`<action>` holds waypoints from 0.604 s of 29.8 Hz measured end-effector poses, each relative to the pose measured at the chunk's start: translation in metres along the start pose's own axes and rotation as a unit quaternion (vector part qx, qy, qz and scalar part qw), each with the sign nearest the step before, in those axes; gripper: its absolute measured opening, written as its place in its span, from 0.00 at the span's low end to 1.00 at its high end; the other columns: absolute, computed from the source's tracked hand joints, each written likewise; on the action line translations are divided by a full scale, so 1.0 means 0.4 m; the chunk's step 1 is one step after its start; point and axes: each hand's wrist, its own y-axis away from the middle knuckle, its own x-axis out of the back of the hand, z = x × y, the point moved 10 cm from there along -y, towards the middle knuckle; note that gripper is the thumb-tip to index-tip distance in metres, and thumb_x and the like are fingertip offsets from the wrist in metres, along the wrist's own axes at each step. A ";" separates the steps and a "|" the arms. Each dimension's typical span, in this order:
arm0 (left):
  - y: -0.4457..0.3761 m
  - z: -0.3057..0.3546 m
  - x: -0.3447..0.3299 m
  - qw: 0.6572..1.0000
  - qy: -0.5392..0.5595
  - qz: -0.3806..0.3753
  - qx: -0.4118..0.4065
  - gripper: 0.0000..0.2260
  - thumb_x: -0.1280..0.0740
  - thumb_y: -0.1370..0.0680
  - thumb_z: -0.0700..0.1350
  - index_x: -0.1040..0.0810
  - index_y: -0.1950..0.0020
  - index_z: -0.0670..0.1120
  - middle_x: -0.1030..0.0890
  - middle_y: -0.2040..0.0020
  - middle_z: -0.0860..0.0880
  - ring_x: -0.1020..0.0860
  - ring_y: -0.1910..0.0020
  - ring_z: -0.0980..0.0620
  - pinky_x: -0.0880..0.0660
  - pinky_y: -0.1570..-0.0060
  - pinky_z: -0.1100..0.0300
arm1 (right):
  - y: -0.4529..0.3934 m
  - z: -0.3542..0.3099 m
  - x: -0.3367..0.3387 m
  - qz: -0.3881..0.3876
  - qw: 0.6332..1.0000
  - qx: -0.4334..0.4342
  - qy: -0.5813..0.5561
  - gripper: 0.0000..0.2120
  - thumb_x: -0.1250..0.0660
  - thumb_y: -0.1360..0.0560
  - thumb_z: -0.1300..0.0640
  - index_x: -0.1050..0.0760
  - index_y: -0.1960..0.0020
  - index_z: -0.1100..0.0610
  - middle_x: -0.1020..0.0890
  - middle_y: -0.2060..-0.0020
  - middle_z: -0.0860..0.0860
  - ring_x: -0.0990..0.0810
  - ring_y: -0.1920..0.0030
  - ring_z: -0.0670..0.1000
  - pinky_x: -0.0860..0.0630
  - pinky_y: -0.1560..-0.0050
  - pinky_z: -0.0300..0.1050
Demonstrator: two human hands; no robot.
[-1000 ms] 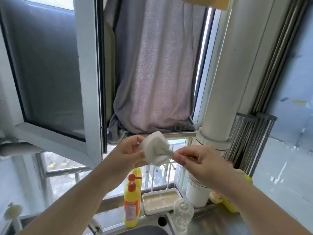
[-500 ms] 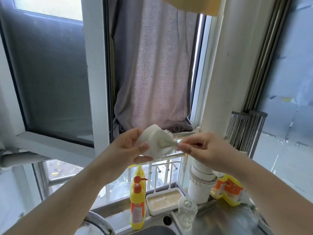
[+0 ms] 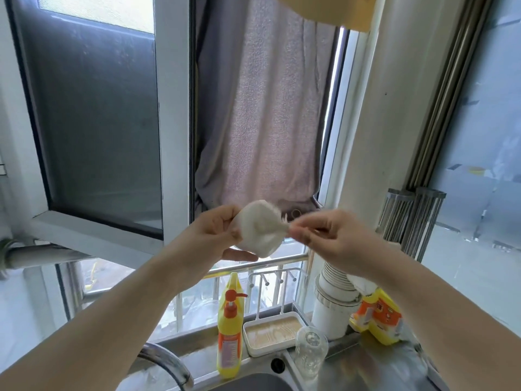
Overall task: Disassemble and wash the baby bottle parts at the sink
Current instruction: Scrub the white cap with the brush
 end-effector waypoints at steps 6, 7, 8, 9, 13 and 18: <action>-0.005 0.014 0.023 0.997 0.072 0.013 -0.009 0.08 0.36 0.26 0.42 0.21 0.49 0.44 0.19 0.51 0.46 0.20 0.50 0.45 0.19 0.57 0.53 | -0.022 0.001 0.043 0.056 0.998 0.001 0.003 0.13 0.40 0.30 0.39 0.22 0.54 0.44 0.28 0.79 0.45 0.37 0.78 0.43 0.40 0.77 0.33; -0.008 0.019 0.024 0.997 0.072 0.013 -0.013 0.12 0.35 0.28 0.45 0.22 0.46 0.43 0.19 0.51 0.46 0.20 0.50 0.45 0.19 0.57 0.54 | -0.024 -0.012 0.030 0.043 0.999 0.013 -0.004 0.14 0.41 0.31 0.37 0.22 0.55 0.43 0.28 0.79 0.45 0.37 0.78 0.43 0.39 0.76 0.35; -0.009 0.024 0.028 0.998 0.063 0.013 -0.019 0.14 0.35 0.30 0.46 0.21 0.46 0.43 0.18 0.51 0.45 0.20 0.50 0.45 0.19 0.57 0.54 | -0.020 -0.017 0.016 0.019 1.000 0.014 -0.008 0.16 0.41 0.32 0.36 0.22 0.55 0.43 0.28 0.78 0.46 0.37 0.77 0.43 0.38 0.76 0.35; -0.008 0.026 0.029 0.999 0.048 0.013 -0.019 0.14 0.34 0.30 0.47 0.21 0.47 0.43 0.18 0.52 0.45 0.19 0.50 0.44 0.19 0.56 0.53 | -0.013 -0.014 0.009 -0.002 1.000 0.005 -0.005 0.16 0.41 0.32 0.35 0.22 0.55 0.43 0.28 0.78 0.46 0.36 0.77 0.43 0.38 0.76 0.35; -0.010 0.021 0.022 1.000 0.020 0.000 -0.004 0.07 0.34 0.28 0.41 0.20 0.51 0.44 0.17 0.55 0.49 0.18 0.52 0.48 0.19 0.58 0.55 | -0.024 0.021 0.055 0.049 0.998 -0.026 0.015 0.09 0.40 0.28 0.42 0.23 0.58 0.43 0.28 0.79 0.45 0.37 0.78 0.42 0.39 0.77 0.32; -0.025 0.030 0.022 1.000 0.014 0.009 -0.013 0.06 0.37 0.24 0.32 0.24 0.52 0.41 0.18 0.59 0.49 0.17 0.57 0.49 0.19 0.63 0.60 | -0.016 0.017 0.015 -0.006 1.000 -0.023 0.016 0.15 0.40 0.31 0.38 0.21 0.55 0.45 0.28 0.78 0.44 0.37 0.77 0.42 0.39 0.77 0.33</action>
